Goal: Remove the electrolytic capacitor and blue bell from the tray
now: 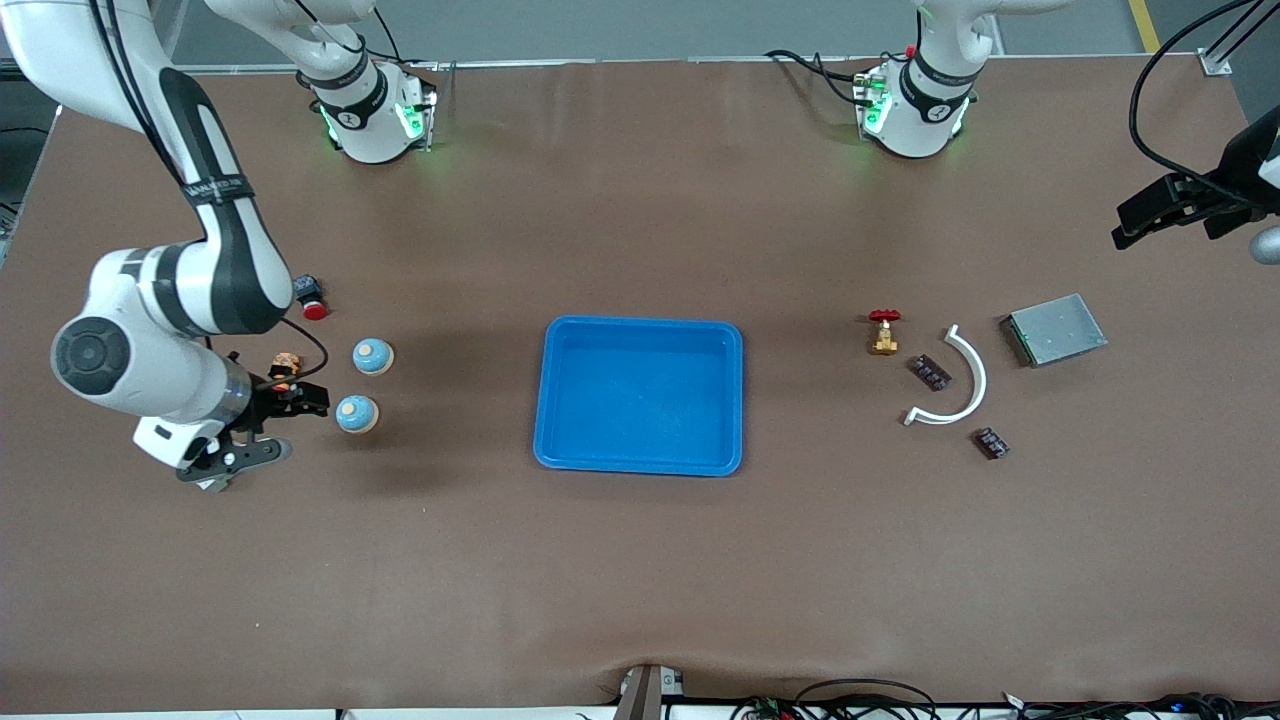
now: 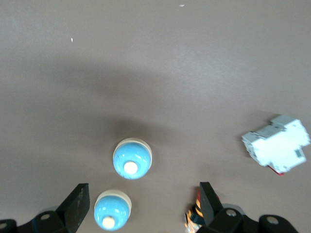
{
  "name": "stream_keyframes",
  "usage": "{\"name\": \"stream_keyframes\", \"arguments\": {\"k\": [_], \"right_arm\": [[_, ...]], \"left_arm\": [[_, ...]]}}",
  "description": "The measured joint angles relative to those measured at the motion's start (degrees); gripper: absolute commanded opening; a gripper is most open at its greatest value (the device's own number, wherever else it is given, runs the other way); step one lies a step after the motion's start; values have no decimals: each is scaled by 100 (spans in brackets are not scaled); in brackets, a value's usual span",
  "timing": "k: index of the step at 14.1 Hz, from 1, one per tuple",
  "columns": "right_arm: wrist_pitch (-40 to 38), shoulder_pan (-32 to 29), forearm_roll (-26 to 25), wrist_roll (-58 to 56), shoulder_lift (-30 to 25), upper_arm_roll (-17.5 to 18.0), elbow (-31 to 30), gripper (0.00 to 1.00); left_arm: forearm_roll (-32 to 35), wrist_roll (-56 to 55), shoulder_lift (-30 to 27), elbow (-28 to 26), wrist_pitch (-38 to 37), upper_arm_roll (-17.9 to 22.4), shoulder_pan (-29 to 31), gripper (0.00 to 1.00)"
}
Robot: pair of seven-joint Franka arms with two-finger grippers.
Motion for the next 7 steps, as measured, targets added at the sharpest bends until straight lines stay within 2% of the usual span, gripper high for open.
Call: {"name": "stream_keyframes", "arguments": {"k": [3,7], "right_arm": [[-667,-174,334,18,-49,-2,487,100],[-2091,-246,416,263,-351,3,1377,100]], "left_arm": [[0,60,-4,3,0,0,9,100],[1,211,-15,10,0,1,18,100]]}}
